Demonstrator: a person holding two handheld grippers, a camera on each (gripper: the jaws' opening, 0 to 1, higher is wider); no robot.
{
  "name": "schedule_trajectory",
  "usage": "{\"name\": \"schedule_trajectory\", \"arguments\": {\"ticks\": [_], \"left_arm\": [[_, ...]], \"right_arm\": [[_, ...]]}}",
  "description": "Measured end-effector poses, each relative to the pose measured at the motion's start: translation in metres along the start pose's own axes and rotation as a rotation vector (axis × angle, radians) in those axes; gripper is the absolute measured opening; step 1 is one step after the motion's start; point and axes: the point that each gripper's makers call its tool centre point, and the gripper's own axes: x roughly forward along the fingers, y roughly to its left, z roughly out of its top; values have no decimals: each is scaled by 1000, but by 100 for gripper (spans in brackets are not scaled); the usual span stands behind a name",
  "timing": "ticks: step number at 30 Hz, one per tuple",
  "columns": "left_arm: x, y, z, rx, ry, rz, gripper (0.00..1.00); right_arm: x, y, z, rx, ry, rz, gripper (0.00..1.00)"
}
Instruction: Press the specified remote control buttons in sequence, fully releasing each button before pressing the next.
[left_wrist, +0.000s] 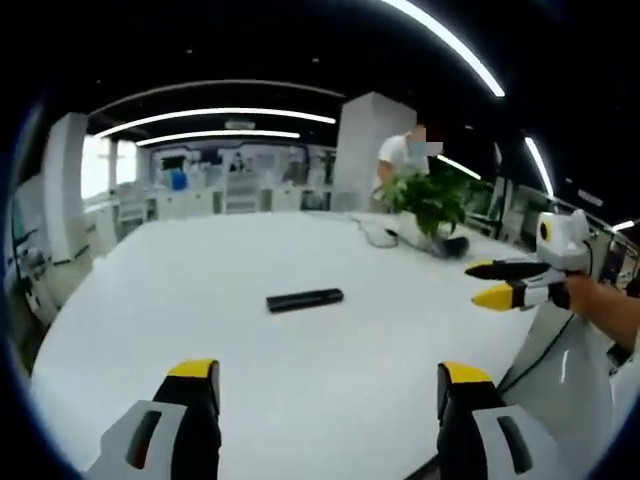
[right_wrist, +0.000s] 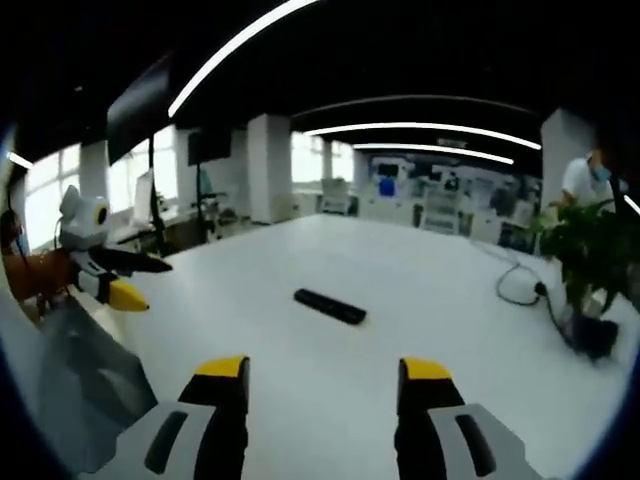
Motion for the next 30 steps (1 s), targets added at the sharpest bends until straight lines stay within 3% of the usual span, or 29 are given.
{"name": "schedule_trajectory", "arguments": {"ticks": [6, 9, 13, 15, 16, 17, 20, 24, 26, 30], "left_arm": [[-1, -2, -5, 7, -12, -6, 89], [3, 0, -5, -42, -28, -3, 88], [7, -6, -15, -88, -24, -9, 87], [9, -11, -27, -41, 39, -15, 82], [10, -12, -26, 22, 35, -17, 80], [10, -16, -24, 34, 19, -27, 79], [10, -18, -27, 23, 28, -54, 79], [13, -11, -32, 3, 52, -81, 80], [14, -13, -31, -30, 56, -95, 78], [15, -19, -24, -6, 33, -100, 73]], "right_arm": [[-10, -4, -11, -14, 12, 9, 53], [-8, -4, -23, 18, 37, 12, 52], [-4, -4, -21, 19, 38, 15, 53], [-2, -1, -26, 45, 54, 33, 52], [-2, 4, -32, 51, 77, 67, 52], [0, 11, -35, 64, 84, 103, 51], [2, 26, -41, 76, 114, 168, 51], [1, 32, -47, -52, 153, 178, 52], [1, 34, -47, -31, 147, 184, 50], [-1, 35, -40, 30, 112, 199, 48]]}}
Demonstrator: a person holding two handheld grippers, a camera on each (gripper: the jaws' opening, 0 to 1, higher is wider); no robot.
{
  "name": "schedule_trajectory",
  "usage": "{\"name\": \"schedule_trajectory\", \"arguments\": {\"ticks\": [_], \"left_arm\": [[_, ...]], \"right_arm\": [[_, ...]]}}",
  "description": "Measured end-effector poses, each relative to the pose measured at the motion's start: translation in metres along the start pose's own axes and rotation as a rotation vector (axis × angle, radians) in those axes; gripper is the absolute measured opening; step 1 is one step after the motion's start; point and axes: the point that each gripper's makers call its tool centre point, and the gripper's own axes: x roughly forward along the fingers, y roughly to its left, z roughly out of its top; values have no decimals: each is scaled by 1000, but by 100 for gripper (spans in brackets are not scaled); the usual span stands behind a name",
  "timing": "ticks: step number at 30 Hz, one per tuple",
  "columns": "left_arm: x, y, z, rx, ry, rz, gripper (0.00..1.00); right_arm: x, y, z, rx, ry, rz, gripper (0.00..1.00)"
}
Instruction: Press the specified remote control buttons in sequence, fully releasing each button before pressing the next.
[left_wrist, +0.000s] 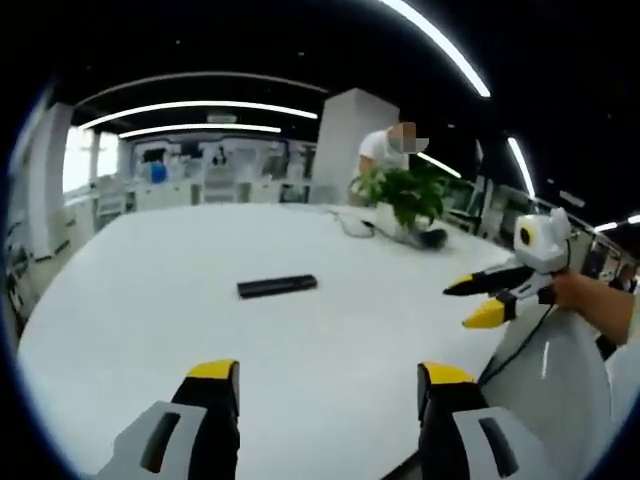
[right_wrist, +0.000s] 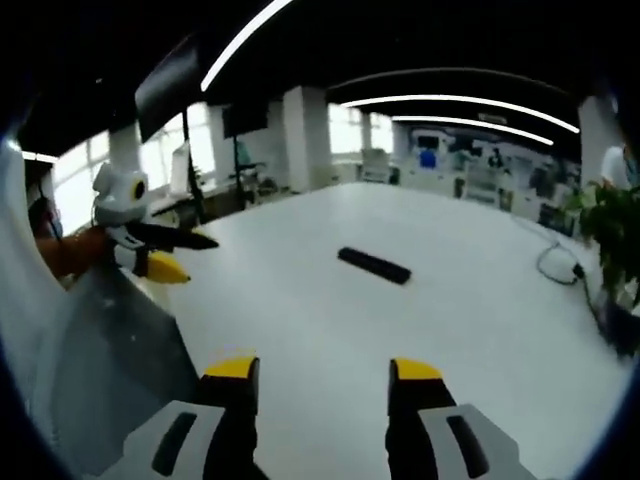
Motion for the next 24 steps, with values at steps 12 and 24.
{"name": "schedule_trajectory", "arguments": {"ticks": [12, 24], "left_arm": [[4, 2, -1, 25, -1, 40, 73], [5, 1, -2, 12, 5, 32, 73]], "right_arm": [[1, 3, -7, -40, 30, 1, 50], [0, 5, -8, -56, 36, 9, 49]]}}
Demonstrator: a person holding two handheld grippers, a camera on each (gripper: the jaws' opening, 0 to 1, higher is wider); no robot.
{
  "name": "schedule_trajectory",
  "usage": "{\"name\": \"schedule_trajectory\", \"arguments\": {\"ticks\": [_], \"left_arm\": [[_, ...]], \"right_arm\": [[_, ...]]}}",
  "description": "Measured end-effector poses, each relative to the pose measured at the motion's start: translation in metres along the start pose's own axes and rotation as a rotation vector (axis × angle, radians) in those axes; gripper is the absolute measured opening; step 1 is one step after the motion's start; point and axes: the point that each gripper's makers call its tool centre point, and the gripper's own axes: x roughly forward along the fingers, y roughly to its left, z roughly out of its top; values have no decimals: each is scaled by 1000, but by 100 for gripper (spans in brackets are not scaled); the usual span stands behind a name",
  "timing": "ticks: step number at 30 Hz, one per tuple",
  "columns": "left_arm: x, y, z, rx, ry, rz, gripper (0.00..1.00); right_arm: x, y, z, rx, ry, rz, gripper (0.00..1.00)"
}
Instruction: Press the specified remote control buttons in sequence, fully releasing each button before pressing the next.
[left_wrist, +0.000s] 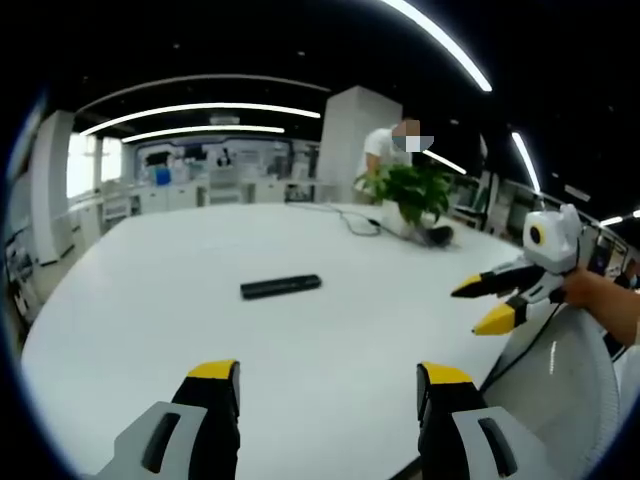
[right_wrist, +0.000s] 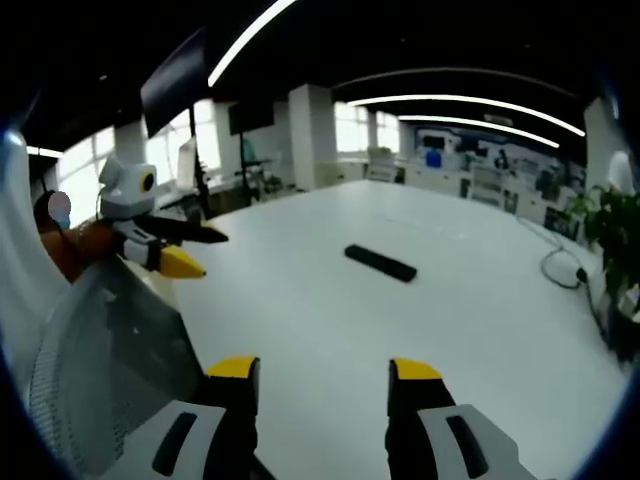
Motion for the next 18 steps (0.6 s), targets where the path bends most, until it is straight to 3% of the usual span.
{"name": "schedule_trajectory", "arguments": {"ticks": [18], "left_arm": [[0, 0, -4, 13, 15, 2, 73]], "right_arm": [[3, 4, -5, 5, 22, 24, 48]]}}
